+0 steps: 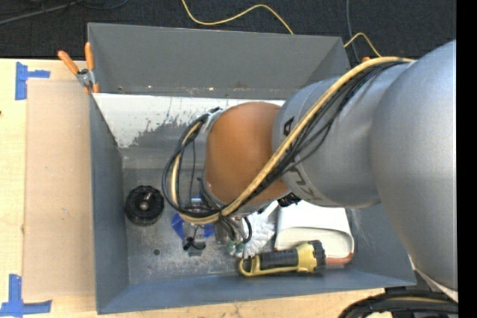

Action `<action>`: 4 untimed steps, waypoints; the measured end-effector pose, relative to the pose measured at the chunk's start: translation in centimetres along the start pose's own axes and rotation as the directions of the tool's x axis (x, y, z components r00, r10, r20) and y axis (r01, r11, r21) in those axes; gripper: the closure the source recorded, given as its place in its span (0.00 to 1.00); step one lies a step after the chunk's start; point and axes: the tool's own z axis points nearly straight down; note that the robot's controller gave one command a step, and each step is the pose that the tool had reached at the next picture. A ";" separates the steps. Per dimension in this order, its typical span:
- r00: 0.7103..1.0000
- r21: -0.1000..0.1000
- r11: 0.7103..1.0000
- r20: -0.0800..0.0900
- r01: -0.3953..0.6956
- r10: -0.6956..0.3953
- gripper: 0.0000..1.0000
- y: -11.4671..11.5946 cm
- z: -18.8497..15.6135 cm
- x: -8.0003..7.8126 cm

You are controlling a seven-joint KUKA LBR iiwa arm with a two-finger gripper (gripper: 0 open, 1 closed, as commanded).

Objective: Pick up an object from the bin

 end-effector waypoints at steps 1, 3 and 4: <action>1.000 0.001 1.000 -0.004 -0.005 0.005 1.00 -0.9 0.1 0.4; 1.000 0.000 1.000 -0.003 -0.002 0.002 1.00 -3.1 -5.9 -3.2; 0.997 0.000 0.997 -0.008 0.082 -0.082 1.00 -3.3 2.3 -1.6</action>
Offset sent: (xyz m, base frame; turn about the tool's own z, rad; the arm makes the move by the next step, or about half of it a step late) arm 0.0044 -0.0099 0.0391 -0.0004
